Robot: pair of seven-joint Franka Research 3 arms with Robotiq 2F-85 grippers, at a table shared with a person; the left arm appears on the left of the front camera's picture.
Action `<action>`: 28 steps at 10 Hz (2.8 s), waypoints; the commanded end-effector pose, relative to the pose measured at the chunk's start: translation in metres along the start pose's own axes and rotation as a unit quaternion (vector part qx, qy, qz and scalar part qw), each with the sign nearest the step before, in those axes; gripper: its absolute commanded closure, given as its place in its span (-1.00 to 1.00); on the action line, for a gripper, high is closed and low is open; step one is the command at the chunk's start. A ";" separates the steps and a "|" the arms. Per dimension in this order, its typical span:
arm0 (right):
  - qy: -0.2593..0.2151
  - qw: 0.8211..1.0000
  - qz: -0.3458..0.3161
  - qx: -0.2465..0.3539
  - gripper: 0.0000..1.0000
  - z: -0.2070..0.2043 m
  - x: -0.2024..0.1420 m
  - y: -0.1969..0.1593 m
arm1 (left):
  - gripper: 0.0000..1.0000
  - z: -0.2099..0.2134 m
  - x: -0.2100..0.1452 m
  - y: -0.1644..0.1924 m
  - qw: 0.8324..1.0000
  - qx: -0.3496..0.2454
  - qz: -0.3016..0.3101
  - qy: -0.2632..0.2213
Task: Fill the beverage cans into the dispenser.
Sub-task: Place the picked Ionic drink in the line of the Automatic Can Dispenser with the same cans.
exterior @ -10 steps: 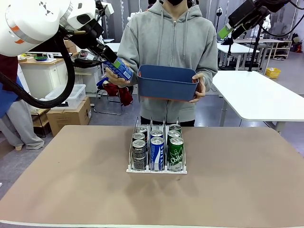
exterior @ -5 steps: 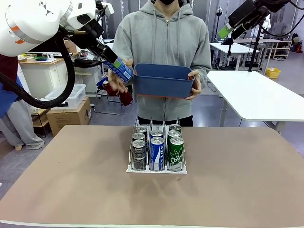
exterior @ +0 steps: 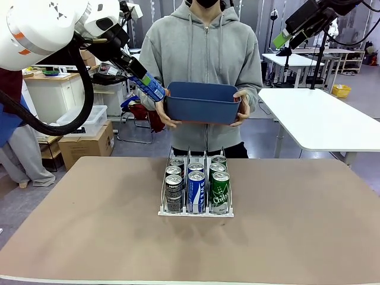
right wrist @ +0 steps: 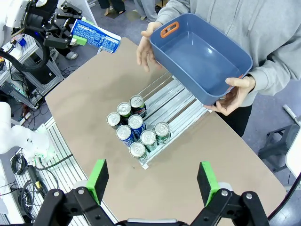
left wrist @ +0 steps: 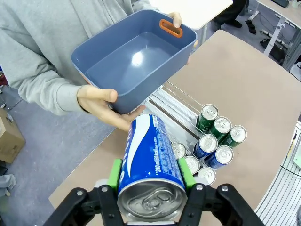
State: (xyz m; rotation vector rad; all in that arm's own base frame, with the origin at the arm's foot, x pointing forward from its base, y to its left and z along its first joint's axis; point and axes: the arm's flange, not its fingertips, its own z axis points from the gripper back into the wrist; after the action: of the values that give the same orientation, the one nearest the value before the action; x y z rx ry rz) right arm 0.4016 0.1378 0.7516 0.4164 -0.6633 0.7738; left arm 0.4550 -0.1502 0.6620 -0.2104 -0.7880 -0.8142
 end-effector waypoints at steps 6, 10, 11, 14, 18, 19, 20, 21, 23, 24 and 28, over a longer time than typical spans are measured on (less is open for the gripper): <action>0.000 1.000 0.001 0.001 -1.00 -0.001 0.000 0.000 | -0.15 0.023 -0.026 -0.047 0.990 0.052 0.095 0.093; 0.000 1.000 0.001 0.001 -1.00 -0.001 0.000 0.000 | -0.15 0.014 -0.073 -0.112 0.984 0.019 0.127 0.125; 0.000 1.000 0.001 0.001 -1.00 -0.001 0.000 0.000 | -0.15 0.012 -0.081 -0.125 0.985 0.012 0.119 0.127; 0.000 1.000 0.001 0.001 -1.00 -0.001 0.000 0.000 | -0.15 0.017 -0.104 -0.148 0.981 -0.033 0.097 0.168; 0.000 1.000 0.001 0.001 -1.00 -0.001 0.000 0.000 | -0.15 0.008 -0.101 -0.149 0.981 -0.004 0.101 0.168; 0.000 1.000 0.001 0.001 -1.00 -0.001 0.000 0.000 | -0.15 0.008 -0.101 -0.149 0.981 -0.004 0.101 0.168; 0.000 1.000 0.001 0.001 -1.00 -0.001 0.000 0.000 | -0.15 0.008 -0.101 -0.149 0.981 -0.004 0.101 0.168; 0.000 1.000 0.001 0.001 -1.00 -0.001 0.000 0.000 | -0.15 0.009 -0.105 -0.149 0.980 -0.020 0.094 0.176; 0.000 1.000 0.001 0.001 -1.00 -0.001 0.000 0.000 | -0.15 -0.004 -0.107 -0.185 0.977 0.013 0.131 0.165; 0.000 1.000 0.001 0.001 -1.00 -0.001 0.000 0.000 | -0.15 -0.005 -0.111 -0.203 0.980 0.021 0.122 0.156; 0.000 1.000 0.001 0.001 -1.00 -0.001 0.000 0.000 | -0.15 -0.041 -0.116 -0.257 0.992 -0.030 0.038 0.118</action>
State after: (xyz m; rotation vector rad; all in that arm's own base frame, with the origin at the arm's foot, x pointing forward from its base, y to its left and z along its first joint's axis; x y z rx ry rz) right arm 0.4019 0.1379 0.7523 0.4155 -0.6646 0.7736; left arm 0.2348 -0.2746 0.5334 -0.1320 -0.5140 -0.7238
